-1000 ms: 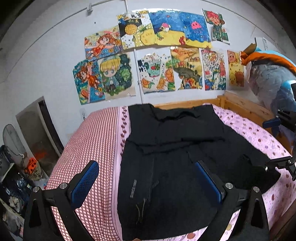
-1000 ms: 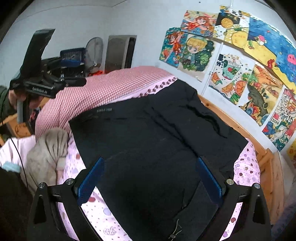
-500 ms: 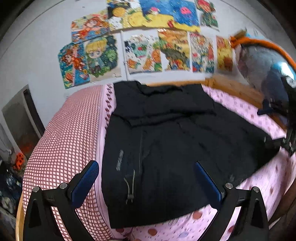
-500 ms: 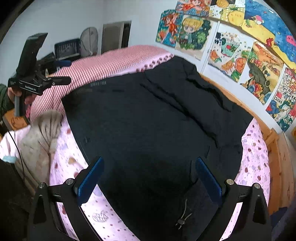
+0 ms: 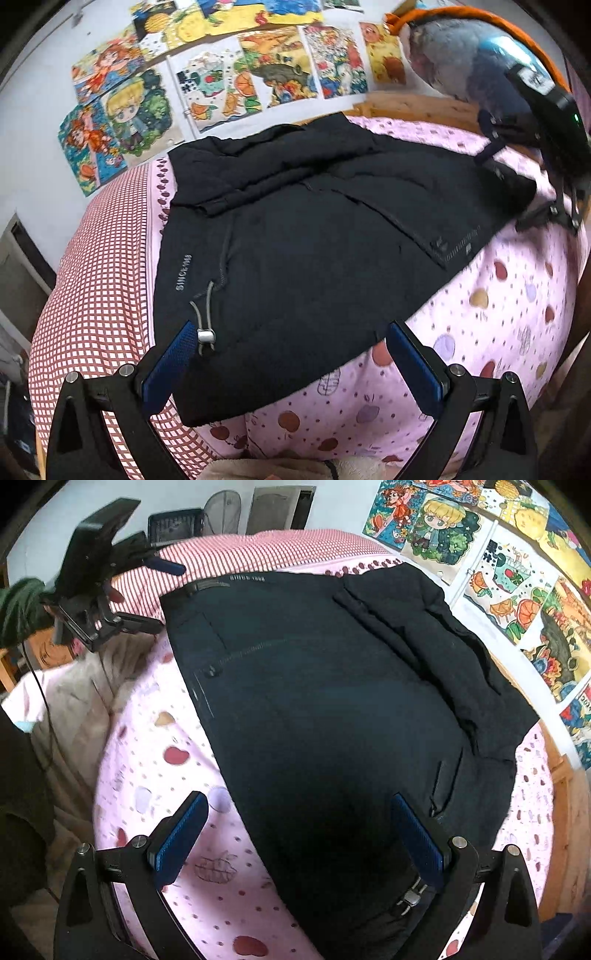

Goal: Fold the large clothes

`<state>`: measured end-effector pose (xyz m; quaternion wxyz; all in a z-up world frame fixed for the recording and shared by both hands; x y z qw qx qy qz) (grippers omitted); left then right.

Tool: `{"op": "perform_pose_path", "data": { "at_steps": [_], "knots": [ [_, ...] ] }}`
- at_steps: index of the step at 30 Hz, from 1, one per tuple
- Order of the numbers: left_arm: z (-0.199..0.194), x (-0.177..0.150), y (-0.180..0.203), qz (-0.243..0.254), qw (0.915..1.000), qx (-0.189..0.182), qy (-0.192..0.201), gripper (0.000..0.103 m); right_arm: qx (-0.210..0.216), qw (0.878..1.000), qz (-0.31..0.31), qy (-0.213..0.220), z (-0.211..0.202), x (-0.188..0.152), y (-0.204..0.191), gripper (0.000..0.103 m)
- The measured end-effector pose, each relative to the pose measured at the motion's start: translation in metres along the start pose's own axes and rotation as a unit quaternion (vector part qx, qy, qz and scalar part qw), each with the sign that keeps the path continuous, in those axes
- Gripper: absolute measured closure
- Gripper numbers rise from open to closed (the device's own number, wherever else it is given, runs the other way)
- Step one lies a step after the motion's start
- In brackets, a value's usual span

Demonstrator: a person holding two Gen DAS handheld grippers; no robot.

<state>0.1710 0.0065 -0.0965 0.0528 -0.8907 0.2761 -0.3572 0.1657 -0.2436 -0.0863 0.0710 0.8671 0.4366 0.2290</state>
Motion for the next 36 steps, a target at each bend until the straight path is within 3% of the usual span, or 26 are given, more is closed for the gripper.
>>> {"op": "perform_pose_path", "data": {
  "at_steps": [4, 11, 18, 23, 27, 32, 34, 35, 36],
  "knots": [
    [0.009, -0.009, 0.007, 0.023, 0.9995, 0.016, -0.013, 0.000, -0.013, 1.000, -0.016, -0.008, 0.004, -0.003, -0.003, 0.006],
    [0.023, -0.019, 0.005, 0.022, 0.9981, 0.052, -0.022, 0.000, -0.056, 0.997, -0.047, -0.005, 0.008, -0.008, -0.003, 0.006],
    [0.028, -0.020, 0.001, 0.011, 0.9950, 0.099, -0.003, 0.000, -0.074, 0.996, -0.059, 0.000, 0.016, -0.011, -0.006, 0.006],
    [0.025, -0.018, -0.006, 0.001, 0.9897, 0.142, 0.017, 0.000, -0.122, 0.991, -0.058, 0.007, 0.012, -0.013, 0.000, 0.006],
    [0.019, -0.012, -0.009, 0.018, 0.9831, 0.179, 0.035, 0.000, -0.102, 0.993, -0.057, 0.008, 0.009, -0.018, -0.003, 0.006],
    [0.009, 0.000, -0.014, 0.025, 0.9801, 0.189, 0.054, 0.000, -0.099, 0.994, -0.048, 0.009, 0.009, -0.024, 0.003, 0.007],
    [0.008, 0.001, -0.017, 0.024, 0.9801, 0.189, 0.057, 0.000, -0.106, 0.993, -0.050, 0.013, 0.007, -0.024, 0.003, 0.021],
    [0.008, 0.001, -0.017, 0.025, 0.9796, 0.191, 0.058, 0.000, -0.105, 0.993, -0.051, 0.013, 0.007, -0.025, 0.004, 0.034],
    [0.007, 0.001, -0.018, 0.028, 0.9784, 0.197, 0.057, 0.000, -0.102, 0.993, -0.049, 0.014, 0.006, -0.025, 0.005, 0.037]
  ]
}}
Point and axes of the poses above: each gripper's, at about its wrist camera, not at the fingertips, and z roughly the way its jaws point, y to its right, x to its top, the point moved 7 cm from there along z, roughly the way its jaws point, and after that the axes turned 10 degrees about -y, right-handed, at the moved point
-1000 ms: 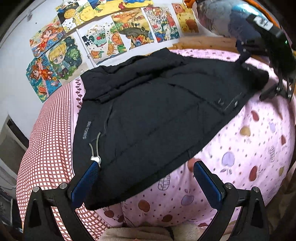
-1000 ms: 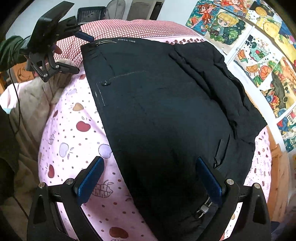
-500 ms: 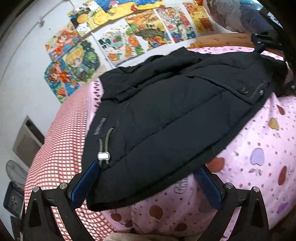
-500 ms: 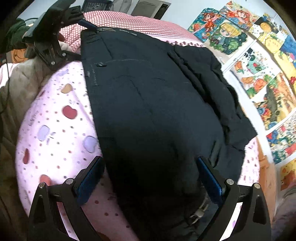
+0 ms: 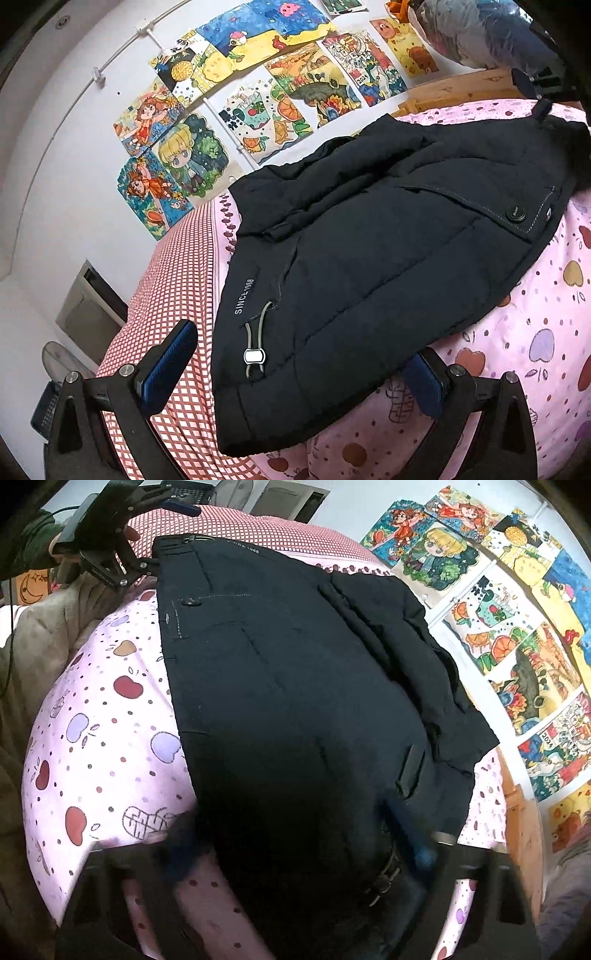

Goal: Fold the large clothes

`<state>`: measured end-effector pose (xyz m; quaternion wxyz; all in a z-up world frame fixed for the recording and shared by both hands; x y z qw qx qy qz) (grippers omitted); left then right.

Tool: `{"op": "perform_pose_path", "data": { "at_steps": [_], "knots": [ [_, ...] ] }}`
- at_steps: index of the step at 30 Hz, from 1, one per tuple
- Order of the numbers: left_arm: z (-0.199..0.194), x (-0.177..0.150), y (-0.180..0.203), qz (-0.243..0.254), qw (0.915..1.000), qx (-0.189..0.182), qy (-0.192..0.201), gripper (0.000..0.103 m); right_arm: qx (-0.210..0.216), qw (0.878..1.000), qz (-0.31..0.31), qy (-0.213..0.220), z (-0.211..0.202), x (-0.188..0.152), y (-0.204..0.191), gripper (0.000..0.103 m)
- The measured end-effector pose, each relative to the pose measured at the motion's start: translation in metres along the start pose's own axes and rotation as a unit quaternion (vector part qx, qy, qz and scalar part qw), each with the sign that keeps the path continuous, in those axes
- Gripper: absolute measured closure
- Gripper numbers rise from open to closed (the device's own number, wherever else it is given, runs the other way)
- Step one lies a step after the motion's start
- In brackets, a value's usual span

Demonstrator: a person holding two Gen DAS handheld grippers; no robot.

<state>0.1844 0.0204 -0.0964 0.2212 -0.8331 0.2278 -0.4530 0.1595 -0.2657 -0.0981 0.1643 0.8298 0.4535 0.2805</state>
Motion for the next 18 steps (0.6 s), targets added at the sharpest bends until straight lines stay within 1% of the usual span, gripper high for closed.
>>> {"op": "perform_pose_path", "data": {
  "at_steps": [1, 2, 3, 5, 7, 9, 11, 13, 15, 16, 17, 18],
  "knots": [
    [0.000, -0.001, -0.001, 0.003, 1.0000, 0.009, -0.001, 0.000, 0.004, 1.000, 0.005, 0.003, -0.001, -0.001, 0.000, 0.040],
    [0.000, -0.001, -0.002, 0.009, 0.9997, 0.023, 0.000, 0.000, 0.007, 1.000, 0.008, 0.005, -0.002, -0.001, 0.001, 0.050],
    [-0.002, -0.001, -0.002, 0.013, 0.9995, 0.029, 0.004, 0.000, 0.006, 1.000, 0.014, 0.008, -0.003, -0.003, 0.003, 0.058],
    [-0.005, 0.000, -0.002, 0.013, 0.9993, 0.033, 0.010, 0.000, 0.007, 1.000, 0.027, 0.014, -0.006, -0.005, 0.006, 0.064],
    [-0.007, 0.004, -0.003, 0.007, 0.9993, 0.034, 0.012, 0.002, 0.008, 0.999, 0.034, 0.017, -0.007, -0.004, 0.009, 0.067],
    [-0.009, 0.010, -0.005, 0.007, 0.9992, 0.036, 0.014, 0.007, -0.001, 0.999, 0.026, 0.020, -0.008, -0.003, 0.011, 0.068],
    [-0.009, 0.018, -0.008, 0.008, 0.9993, 0.035, 0.008, 0.014, -0.021, 0.999, 0.009, 0.022, -0.012, 0.001, 0.014, 0.068],
    [-0.011, 0.026, -0.012, 0.000, 0.9998, 0.020, 0.003, 0.020, -0.038, 0.999, 0.005, 0.027, -0.019, 0.006, 0.019, 0.071],
    [-0.012, 0.033, -0.017, -0.008, 0.9999, 0.010, 0.003, 0.026, -0.045, 0.999, 0.005, 0.028, -0.022, 0.011, 0.026, 0.074],
    [-0.013, 0.039, -0.019, -0.011, 0.9999, 0.000, 0.003, 0.033, -0.045, 0.999, 0.005, 0.028, -0.023, 0.014, 0.028, 0.076],
    [-0.014, 0.044, -0.021, -0.013, 0.9999, -0.010, 0.004, 0.040, -0.047, 0.998, 0.004, 0.029, -0.026, 0.017, 0.030, 0.081],
    [-0.015, 0.049, -0.023, -0.015, 0.9997, -0.017, 0.004, 0.044, -0.050, 0.998, 0.001, 0.029, -0.028, 0.020, 0.033, 0.084]
  ]
}}
Point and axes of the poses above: each gripper's, at about its wrist camera, not at the fingertips, and z roughly the way its jaws point, y to its right, x to its top, the point moved 7 cm from there along z, roughly the way its jaws point, and after that the axes turned 10 degrees about -y, right-handed, at the moved point
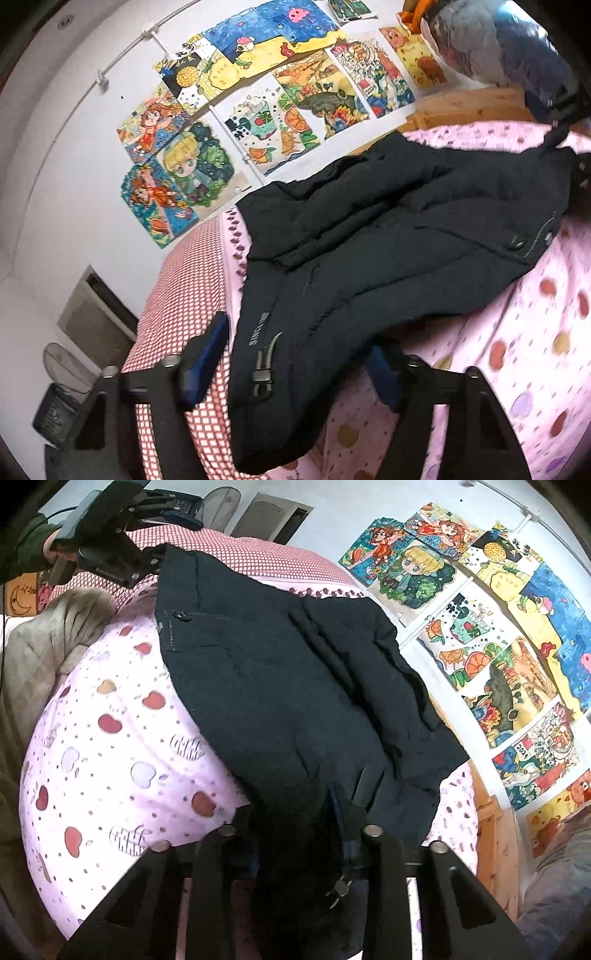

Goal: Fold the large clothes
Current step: 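Grasp the jacket edge with both grippers and lift it off the bed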

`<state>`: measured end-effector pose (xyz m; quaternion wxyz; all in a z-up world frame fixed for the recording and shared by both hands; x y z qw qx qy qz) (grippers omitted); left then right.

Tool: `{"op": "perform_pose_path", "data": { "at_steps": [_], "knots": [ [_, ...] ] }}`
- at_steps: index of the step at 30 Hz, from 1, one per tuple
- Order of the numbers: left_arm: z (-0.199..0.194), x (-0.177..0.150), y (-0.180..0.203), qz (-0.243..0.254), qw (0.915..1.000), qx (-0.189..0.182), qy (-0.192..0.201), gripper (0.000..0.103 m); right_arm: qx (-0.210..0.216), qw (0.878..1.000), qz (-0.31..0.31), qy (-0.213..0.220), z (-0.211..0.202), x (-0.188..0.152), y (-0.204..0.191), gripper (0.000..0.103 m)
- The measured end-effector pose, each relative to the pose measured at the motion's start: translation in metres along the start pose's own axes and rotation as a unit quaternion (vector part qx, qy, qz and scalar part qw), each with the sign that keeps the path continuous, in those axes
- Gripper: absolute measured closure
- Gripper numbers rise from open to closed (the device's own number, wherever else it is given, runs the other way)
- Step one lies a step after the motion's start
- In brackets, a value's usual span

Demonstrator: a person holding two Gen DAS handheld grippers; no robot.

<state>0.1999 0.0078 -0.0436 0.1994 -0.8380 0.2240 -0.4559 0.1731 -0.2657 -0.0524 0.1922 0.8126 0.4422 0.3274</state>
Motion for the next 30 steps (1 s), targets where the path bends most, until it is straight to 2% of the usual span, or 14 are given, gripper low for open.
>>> {"op": "perform_pose_path", "data": {
  "at_steps": [5, 8, 12, 15, 21, 26, 30],
  "knots": [
    [-0.006, 0.023, 0.002, 0.021, 0.9997, -0.014, 0.003, 0.077, -0.009, 1.000, -0.007, -0.021, -0.010, 0.018, 0.025, 0.089],
    [-0.012, 0.039, -0.002, 0.018, 0.9995, -0.023, 0.009, 0.090, -0.028, 0.998, -0.023, -0.048, -0.015, 0.028, 0.032, 0.093],
    [-0.026, 0.052, -0.012, -0.010, 0.9995, -0.020, 0.023, 0.095, -0.084, 0.993, -0.061, -0.061, -0.029, 0.042, 0.032, 0.096],
    [-0.045, 0.055, -0.024, -0.038, 0.9979, -0.013, 0.050, 0.096, -0.104, 0.993, -0.028, -0.039, -0.052, 0.050, 0.043, 0.096],
    [-0.092, 0.065, -0.035, -0.042, 0.9942, 0.001, 0.099, 0.096, -0.143, 0.990, 0.008, 0.007, -0.103, 0.055, 0.059, 0.097],
    [-0.133, 0.071, -0.056, -0.072, 0.9899, -0.009, 0.121, 0.097, -0.185, 0.982, -0.007, 0.034, -0.160, 0.062, 0.055, 0.098],
    [-0.156, 0.072, -0.067, -0.091, 0.9877, -0.026, 0.124, 0.097, -0.195, 0.980, -0.025, 0.035, -0.184, 0.068, 0.047, 0.098]
  ]
}}
Point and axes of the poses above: each gripper's, at about its wrist camera, not at the fingertips, and z roughly the way its jaws point, y to its right, x to its top, the point moved 7 cm from there along z, roughly the way its jaws point, and after that the axes turned 10 degrees about -y, right-handed, at the moved point
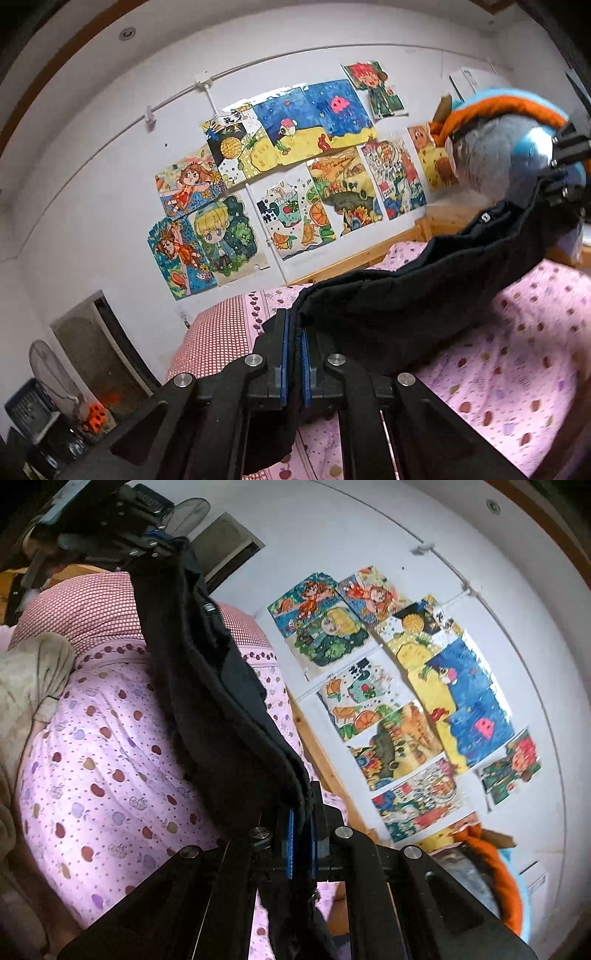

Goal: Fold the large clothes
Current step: 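Grasp the jacket edge with both grippers and lift it off the bed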

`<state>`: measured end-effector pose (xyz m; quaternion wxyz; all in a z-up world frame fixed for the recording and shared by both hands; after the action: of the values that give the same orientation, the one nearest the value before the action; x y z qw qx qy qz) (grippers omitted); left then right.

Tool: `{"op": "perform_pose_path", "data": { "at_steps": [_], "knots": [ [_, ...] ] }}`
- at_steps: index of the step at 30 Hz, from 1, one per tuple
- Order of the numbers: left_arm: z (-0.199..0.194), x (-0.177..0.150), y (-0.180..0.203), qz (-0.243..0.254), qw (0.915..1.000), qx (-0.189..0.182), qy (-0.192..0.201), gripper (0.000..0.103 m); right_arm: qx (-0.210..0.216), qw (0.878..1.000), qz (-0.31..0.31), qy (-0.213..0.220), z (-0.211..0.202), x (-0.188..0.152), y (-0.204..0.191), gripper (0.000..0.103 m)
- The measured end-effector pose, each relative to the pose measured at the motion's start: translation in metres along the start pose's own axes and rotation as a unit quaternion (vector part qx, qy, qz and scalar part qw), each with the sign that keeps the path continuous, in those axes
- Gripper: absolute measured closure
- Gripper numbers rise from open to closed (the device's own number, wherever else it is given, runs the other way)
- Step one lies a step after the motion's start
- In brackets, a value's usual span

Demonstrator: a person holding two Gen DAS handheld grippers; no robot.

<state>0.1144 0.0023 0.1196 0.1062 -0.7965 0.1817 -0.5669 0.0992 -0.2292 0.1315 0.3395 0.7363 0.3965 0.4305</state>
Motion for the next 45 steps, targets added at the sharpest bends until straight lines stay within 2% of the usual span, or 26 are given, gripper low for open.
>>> {"op": "perform_pose_path", "data": {
  "at_steps": [3, 7, 14, 21, 31, 35, 39, 45],
  "knots": [
    [0.000, 0.000, -0.001, 0.000, 1.0000, -0.008, -0.005, 0.097, 0.007, 1.000, -0.001, -0.008, 0.004, 0.004, 0.001, 0.098],
    [0.012, 0.002, 0.003, 0.015, 0.9999, 0.003, -0.003, 0.097, 0.002, 1.000, 0.006, -0.016, 0.016, 0.012, 0.005, 0.098],
    [0.051, 0.029, 0.003, 0.024, 0.9996, 0.013, -0.003, 0.097, 0.001, 0.998, 0.052, -0.034, 0.066, 0.032, 0.036, 0.097],
    [0.109, 0.060, 0.005, 0.030, 0.9989, 0.034, -0.009, 0.097, -0.013, 0.996, 0.083, -0.043, 0.133, 0.043, 0.062, 0.097],
    [0.217, 0.091, 0.013, 0.039, 0.9962, 0.068, -0.037, 0.097, -0.010, 0.988, 0.151, -0.035, 0.250, 0.047, 0.089, 0.097],
    [0.258, 0.099, 0.019, 0.048, 0.9942, 0.080, -0.053, 0.097, -0.002, 0.986, 0.164, -0.038, 0.295, 0.042, 0.087, 0.097],
    [0.300, 0.099, 0.021, 0.032, 0.9930, 0.079, -0.082, 0.097, -0.001, 0.986, 0.160, -0.041, 0.330, 0.040, 0.075, 0.097],
    [0.347, 0.088, 0.028, 0.024, 0.9908, 0.073, -0.112, 0.097, 0.006, 0.985, 0.162, -0.058, 0.368, 0.040, 0.065, 0.097]
  ]
}}
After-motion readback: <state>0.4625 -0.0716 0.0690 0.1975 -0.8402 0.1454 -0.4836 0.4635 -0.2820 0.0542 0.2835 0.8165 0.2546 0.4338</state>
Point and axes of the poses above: each gripper's, at about its wrist camera, not at the fingertips, and z roughly the way its jaws point, y to its right, x to its top, the point moved 7 cm from there along z, roughly the way its jaws point, and after that the axes turned 10 degrees about -y, right-handed, at the moved point
